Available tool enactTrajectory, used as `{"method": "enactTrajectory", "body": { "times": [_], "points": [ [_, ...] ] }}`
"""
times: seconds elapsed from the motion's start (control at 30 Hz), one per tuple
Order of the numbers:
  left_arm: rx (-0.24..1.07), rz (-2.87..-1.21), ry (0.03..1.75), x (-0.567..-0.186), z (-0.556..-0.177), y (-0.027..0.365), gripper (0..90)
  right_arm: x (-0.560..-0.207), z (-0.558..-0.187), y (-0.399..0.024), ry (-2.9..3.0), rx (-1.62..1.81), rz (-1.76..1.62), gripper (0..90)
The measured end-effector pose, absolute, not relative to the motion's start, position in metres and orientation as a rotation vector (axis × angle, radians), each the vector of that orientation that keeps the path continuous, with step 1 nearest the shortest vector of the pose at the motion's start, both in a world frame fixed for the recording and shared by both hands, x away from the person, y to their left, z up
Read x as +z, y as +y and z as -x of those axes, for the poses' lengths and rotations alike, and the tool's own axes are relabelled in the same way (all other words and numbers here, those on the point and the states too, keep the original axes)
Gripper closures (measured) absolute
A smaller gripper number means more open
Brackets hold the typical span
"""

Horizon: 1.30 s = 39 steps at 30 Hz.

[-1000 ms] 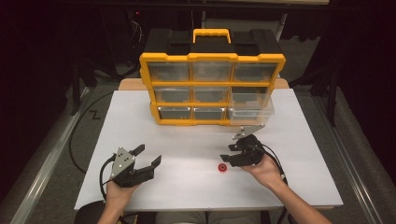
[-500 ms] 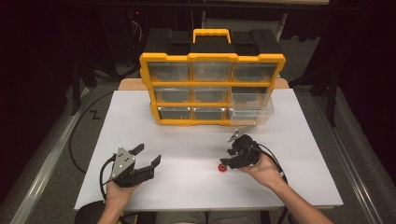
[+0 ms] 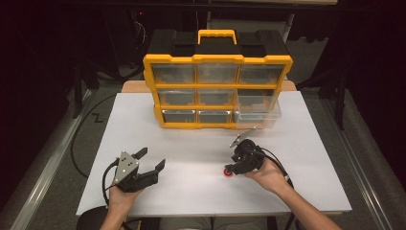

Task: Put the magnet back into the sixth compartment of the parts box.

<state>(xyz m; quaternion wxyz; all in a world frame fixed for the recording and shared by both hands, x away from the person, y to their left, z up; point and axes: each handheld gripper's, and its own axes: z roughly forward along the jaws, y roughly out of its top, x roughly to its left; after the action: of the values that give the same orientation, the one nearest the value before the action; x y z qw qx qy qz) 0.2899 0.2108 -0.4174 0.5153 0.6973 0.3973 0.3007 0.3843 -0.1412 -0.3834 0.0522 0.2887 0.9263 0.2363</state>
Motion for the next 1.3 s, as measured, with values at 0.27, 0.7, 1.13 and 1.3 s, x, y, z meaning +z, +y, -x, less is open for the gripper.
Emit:
{"method": "enactTrajectory", "body": {
  "times": [0.27, 0.7, 1.13, 1.3],
  "points": [
    [0.723, -1.682, 0.951, -0.418, -0.29, 0.21, 26.4, -0.389, -0.384, -0.136, 2.87, 0.657, -0.873, 58.3],
    [0.725, -1.681, 0.952, -0.417, -0.29, 0.21, 26.4, -0.396, -0.384, -0.13, 2.914, 0.584, -0.859, 58.5],
    [0.722, -1.675, 0.951, -0.417, -0.289, 0.211, 26.3, -0.401, -0.384, -0.126, 2.94, 0.544, -0.838, 58.2],
    [0.721, -1.67, 0.951, -0.417, -0.289, 0.21, 26.2, -0.403, -0.385, -0.124, 2.944, 0.526, -0.841, 58.2]
  ]
}}
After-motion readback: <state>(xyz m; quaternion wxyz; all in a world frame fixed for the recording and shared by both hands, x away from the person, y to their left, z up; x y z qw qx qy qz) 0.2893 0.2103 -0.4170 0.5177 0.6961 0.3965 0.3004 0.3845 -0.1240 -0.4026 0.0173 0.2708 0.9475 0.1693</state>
